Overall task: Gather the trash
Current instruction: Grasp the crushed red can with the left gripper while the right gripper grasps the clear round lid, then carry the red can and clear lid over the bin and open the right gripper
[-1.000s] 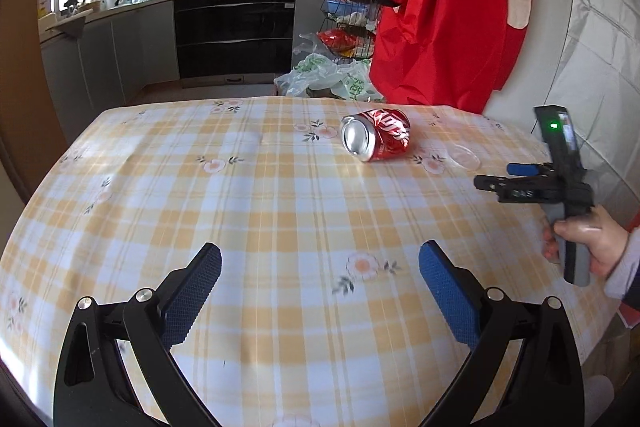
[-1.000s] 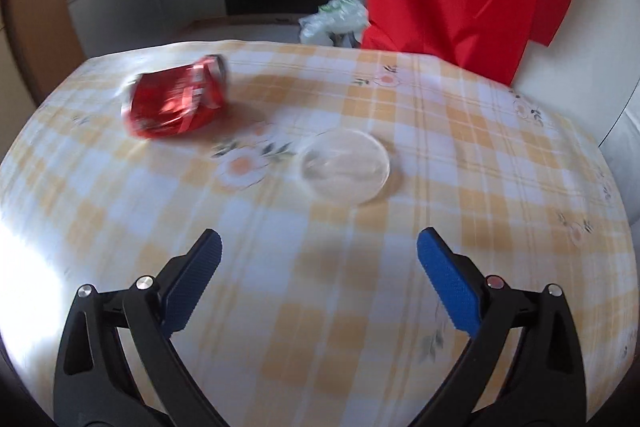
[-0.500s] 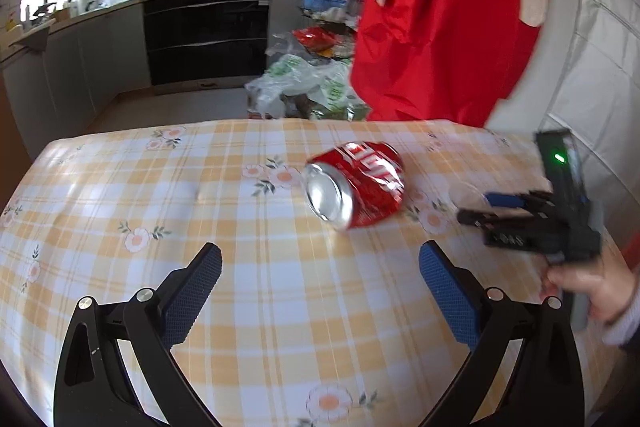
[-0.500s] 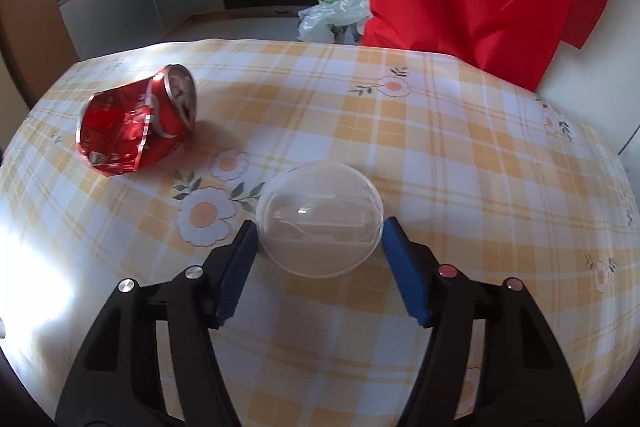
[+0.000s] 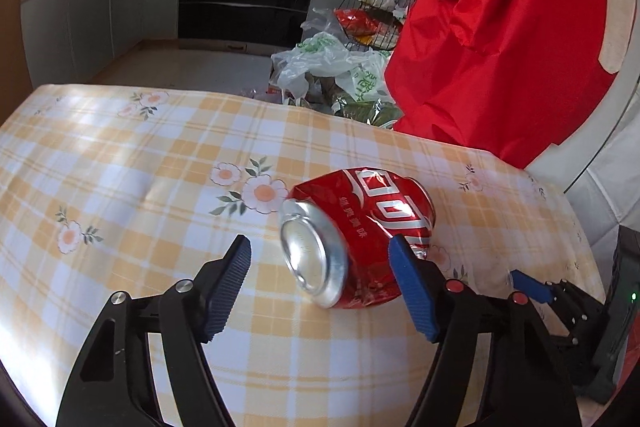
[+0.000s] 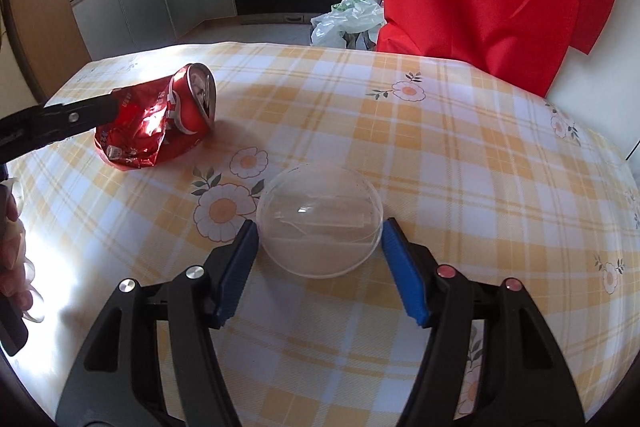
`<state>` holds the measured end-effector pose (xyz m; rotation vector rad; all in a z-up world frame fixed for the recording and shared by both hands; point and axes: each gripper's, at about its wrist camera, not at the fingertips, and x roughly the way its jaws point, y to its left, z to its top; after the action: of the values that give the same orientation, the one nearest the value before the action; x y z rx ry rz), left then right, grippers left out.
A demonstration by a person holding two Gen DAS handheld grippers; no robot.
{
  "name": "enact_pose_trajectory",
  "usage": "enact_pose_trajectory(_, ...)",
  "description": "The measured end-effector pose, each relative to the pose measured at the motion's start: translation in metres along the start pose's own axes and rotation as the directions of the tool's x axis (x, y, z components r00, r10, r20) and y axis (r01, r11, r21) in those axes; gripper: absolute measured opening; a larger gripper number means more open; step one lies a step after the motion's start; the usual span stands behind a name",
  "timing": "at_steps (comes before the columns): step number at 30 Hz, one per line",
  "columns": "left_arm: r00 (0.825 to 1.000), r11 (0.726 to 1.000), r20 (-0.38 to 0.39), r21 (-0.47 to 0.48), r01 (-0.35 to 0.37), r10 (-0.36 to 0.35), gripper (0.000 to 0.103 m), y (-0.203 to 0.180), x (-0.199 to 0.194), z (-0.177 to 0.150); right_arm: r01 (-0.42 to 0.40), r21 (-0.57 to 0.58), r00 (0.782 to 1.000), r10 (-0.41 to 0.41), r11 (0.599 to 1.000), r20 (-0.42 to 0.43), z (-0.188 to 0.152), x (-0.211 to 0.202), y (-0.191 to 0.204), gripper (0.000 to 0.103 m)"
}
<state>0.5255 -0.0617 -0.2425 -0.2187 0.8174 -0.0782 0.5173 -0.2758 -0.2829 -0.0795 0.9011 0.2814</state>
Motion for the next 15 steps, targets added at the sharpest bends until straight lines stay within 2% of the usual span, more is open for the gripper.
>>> enact_pose_trajectory(5, 0.999, 0.998, -0.028, -0.043, -0.04, 0.039, 0.057, -0.001, 0.016, 0.003, -0.014, 0.001, 1.0, 0.014, 1.0, 0.001, 0.0, 0.0, 0.0, 0.064)
enact_pose_trajectory(8, 0.998, 0.997, -0.047, -0.063, -0.035, 0.033, 0.028, 0.006, 0.021, 0.005, -0.015, 0.001, 1.0, 0.015, 1.0, 0.0, -0.001, 0.0, -0.001, 0.064)
enact_pose_trajectory(9, 0.999, 0.998, -0.042, -0.058, -0.033, 0.03, 0.024, 0.007, 0.019, 0.005, -0.017, 0.003, 1.0, 0.017, 1.0, 0.001, -0.001, -0.001, -0.001, 0.064)
enact_pose_trajectory(15, 0.999, 1.0, -0.023, 0.001, -0.024, 0.024, 0.021, 0.016, -0.006, -0.005, -0.027, 0.009, 1.0, 0.027, 1.0, 0.006, 0.0, 0.0, -0.002, 0.064)
